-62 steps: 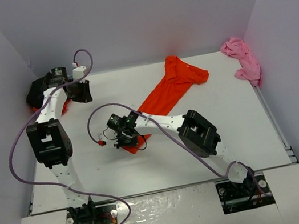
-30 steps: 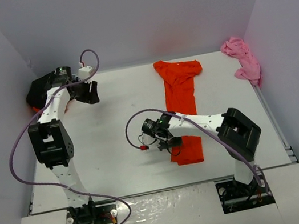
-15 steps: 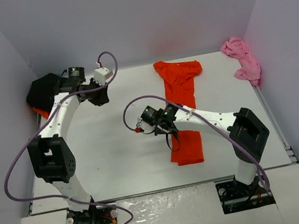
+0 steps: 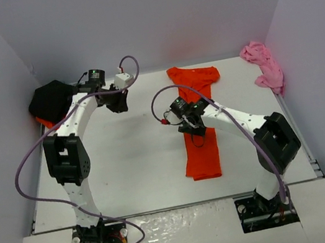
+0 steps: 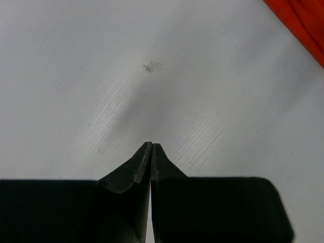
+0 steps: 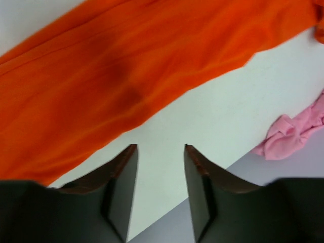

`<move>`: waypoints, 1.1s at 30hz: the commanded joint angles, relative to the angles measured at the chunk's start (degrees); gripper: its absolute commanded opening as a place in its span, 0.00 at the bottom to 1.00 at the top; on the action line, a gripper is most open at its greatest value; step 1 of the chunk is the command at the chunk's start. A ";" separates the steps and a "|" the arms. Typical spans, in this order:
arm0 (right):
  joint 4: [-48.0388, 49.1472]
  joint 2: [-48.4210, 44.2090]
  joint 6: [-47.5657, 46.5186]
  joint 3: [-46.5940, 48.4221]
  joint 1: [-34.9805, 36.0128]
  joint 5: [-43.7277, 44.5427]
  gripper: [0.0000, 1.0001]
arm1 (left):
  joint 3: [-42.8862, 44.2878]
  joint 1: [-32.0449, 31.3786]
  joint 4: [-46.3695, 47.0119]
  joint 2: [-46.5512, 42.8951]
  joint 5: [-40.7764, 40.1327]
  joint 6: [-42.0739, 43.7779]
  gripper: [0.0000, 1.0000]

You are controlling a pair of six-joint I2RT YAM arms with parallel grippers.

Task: Fold and stack the t-shirts
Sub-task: Fold the tshirt

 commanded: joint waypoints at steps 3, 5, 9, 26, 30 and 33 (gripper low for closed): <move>-8.02 -7.61 1.70 -7.92 8.27 -7.58 0.51 | 0.57 -0.42 0.38 -0.05 -1.09 -1.91 0.08; -9.46 -9.22 2.53 -9.28 10.06 -8.05 0.56 | 0.35 -0.34 0.11 0.24 -2.77 -1.45 0.25; -11.58 -11.26 4.30 -11.01 11.94 -10.32 0.62 | -0.56 0.39 -1.11 0.07 -5.51 0.05 0.52; -15.49 -10.75 7.51 -14.90 19.95 -22.35 0.65 | -4.64 4.55 0.60 0.68 -10.91 0.68 0.70; -15.17 -7.72 7.54 -14.90 21.41 -21.59 0.65 | -4.16 5.33 0.32 0.54 -10.91 0.79 0.70; -13.64 -6.19 8.12 -14.77 21.81 -21.31 0.65 | -4.15 5.64 0.53 0.33 -10.83 0.80 0.70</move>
